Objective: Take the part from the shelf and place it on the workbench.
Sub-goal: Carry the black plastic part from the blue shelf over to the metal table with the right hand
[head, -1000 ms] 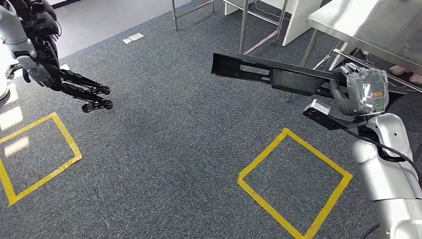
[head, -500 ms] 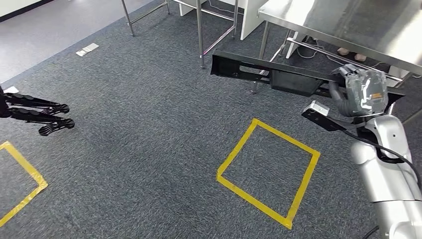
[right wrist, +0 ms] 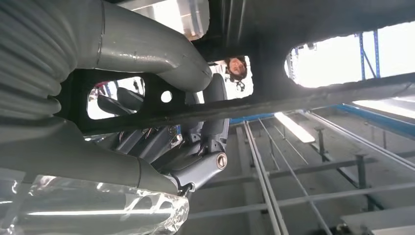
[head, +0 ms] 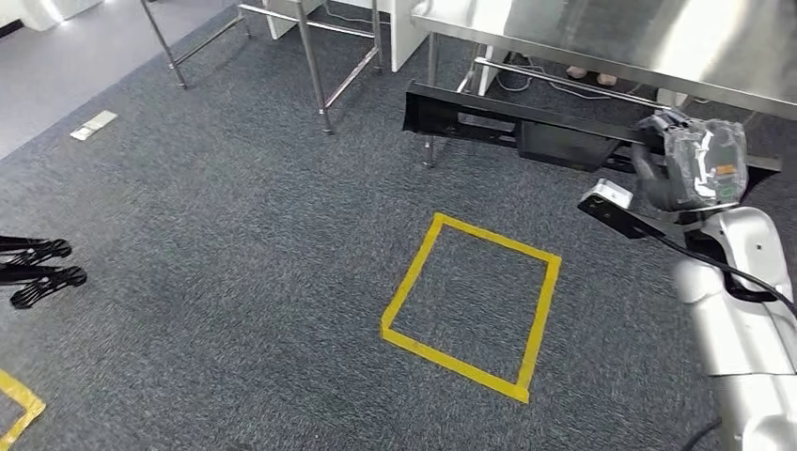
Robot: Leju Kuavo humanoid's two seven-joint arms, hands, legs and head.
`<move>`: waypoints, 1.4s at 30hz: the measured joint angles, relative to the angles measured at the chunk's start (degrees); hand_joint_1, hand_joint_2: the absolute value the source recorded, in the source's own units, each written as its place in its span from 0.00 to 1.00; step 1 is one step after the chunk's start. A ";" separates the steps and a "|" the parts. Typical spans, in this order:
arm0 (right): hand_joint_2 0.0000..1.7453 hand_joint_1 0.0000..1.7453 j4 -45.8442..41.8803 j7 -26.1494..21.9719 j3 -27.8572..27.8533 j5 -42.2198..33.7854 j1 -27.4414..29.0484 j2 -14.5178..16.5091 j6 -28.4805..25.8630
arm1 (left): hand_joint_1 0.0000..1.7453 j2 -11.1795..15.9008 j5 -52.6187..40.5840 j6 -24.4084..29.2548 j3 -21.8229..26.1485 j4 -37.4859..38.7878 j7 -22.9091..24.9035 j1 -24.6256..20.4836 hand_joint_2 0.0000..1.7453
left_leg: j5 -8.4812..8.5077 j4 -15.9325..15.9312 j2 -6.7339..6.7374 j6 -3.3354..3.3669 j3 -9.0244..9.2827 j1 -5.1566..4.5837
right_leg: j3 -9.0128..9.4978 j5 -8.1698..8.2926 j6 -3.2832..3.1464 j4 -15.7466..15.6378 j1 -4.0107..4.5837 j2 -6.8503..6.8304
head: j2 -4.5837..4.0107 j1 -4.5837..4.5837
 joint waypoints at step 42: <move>1.00 1.00 7.05 1.05 3.01 4.97 -8.10 3.62 -0.72 | 0.00 0.28 0.91 -2.75 2.02 0.02 3.99 -0.09 1.00 | 1.88 -1.04 -4.19 -0.14 -0.69 1.33 | 0.72 -0.12 0.70 -0.19 -1.44 2.15 | 0.00 -0.51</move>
